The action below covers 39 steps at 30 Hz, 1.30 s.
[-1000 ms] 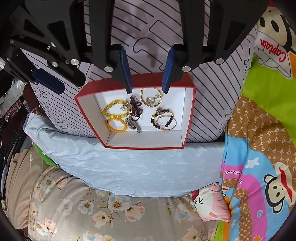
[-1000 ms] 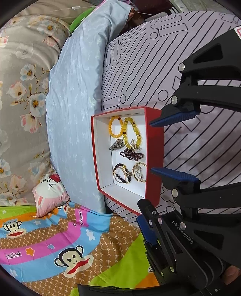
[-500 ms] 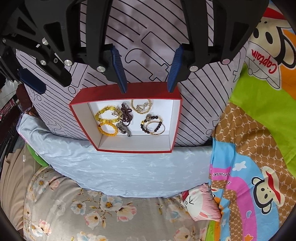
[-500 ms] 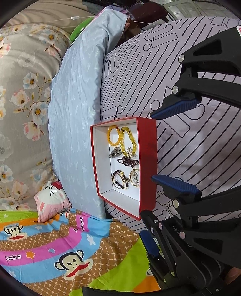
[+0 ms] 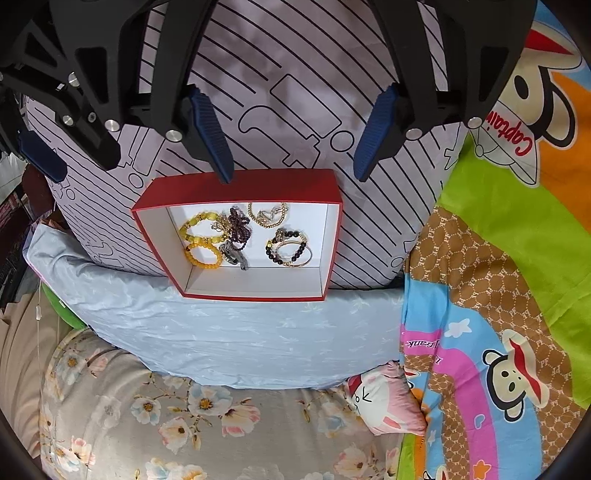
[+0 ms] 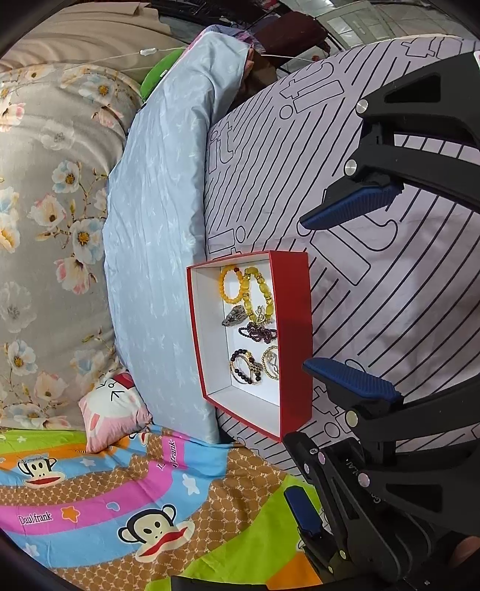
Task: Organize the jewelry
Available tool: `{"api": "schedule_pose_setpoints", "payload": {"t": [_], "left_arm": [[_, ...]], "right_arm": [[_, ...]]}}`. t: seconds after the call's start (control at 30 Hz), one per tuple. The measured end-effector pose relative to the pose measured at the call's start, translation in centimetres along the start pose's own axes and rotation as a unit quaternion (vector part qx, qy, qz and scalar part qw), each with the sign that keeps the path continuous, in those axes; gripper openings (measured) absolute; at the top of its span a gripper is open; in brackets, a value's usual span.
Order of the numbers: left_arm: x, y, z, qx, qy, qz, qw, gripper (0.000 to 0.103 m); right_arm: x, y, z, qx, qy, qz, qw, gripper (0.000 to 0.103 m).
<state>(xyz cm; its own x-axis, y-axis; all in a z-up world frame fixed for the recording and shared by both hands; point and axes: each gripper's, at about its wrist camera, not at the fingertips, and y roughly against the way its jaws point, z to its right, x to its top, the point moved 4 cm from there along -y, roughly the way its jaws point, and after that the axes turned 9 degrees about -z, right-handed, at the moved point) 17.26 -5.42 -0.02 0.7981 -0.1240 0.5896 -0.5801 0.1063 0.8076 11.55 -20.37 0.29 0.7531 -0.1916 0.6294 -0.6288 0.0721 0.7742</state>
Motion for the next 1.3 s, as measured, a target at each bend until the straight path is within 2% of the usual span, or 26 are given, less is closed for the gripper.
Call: {"api": "schedule_pose_setpoints", "payload": {"t": [0.17,0.6,0.83,1.3], "left_arm": [[-0.5,0.2,-0.2,0.005,0.003,-0.002,1.0000,0.069],[-1.7,1.0,-1.3,0.046,0.024,0.005,0.9986,0.092],[-2.2,1.2,-1.5,0.056,0.024,0.004,0.9982,0.094],[-3.0,1.1,-2.1,0.056,0.031,-0.004,0.9979,0.096]], "right_arm": [[-0.5,0.3,0.0,-0.005,0.002,0.001,1.000,0.072],[-1.6,1.1,0.3,-0.017,-0.008,0.008,1.000,0.081],[-1.8,1.1,0.4,-0.018,-0.008,0.008,1.000,0.085],[-2.6,0.9,0.3,-0.020,-0.004,0.004,1.000,0.086]]}}
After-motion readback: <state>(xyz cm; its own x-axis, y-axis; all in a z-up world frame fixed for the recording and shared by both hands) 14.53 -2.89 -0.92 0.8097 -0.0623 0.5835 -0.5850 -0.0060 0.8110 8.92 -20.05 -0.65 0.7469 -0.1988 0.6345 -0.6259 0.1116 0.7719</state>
